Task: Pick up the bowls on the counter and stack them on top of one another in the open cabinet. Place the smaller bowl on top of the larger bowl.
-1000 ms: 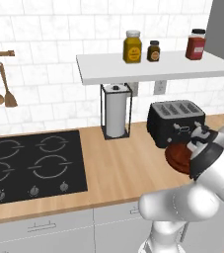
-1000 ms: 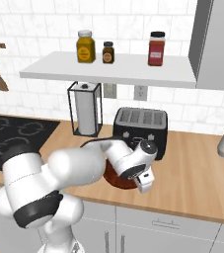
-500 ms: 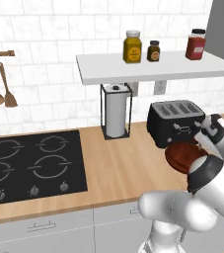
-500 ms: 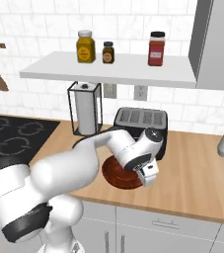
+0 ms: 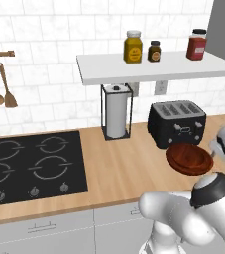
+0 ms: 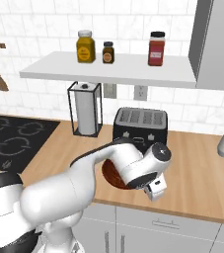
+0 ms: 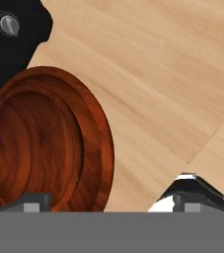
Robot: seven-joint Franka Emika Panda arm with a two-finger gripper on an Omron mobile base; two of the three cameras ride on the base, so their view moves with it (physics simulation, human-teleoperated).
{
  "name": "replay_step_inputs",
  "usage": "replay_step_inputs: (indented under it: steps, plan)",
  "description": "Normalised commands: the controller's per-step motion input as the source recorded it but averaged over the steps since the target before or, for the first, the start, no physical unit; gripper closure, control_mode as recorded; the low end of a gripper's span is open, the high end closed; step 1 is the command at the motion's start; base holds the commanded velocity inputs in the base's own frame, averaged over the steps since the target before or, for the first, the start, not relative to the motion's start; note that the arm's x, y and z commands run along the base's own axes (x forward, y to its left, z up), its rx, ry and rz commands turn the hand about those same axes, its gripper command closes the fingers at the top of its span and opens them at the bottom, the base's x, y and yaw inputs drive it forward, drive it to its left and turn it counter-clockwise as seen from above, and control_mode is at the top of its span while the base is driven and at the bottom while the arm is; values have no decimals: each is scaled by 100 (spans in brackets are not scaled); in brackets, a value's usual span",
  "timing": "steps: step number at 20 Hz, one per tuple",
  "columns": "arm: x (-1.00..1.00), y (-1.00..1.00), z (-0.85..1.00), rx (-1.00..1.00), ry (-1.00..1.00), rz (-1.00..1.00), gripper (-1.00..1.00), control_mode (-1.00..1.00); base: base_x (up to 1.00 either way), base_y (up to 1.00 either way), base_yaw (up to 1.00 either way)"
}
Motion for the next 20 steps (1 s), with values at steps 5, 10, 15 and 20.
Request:
replay_step_inputs:
  steps: [5, 10, 15, 20]
  plan:
    - [-3, 0, -21, 0, -9, 0, -100, -100, 0, 0, 0]
    - [0, -15, 1, 3, 9, 0, -100, -100, 0, 0, 0]
    - [0, -31, -2, 2, 8, 0, -100, -100, 0, 0, 0]
    - [7, -13, -21, 0, 3, 0, -100, -100, 0, 0, 0]
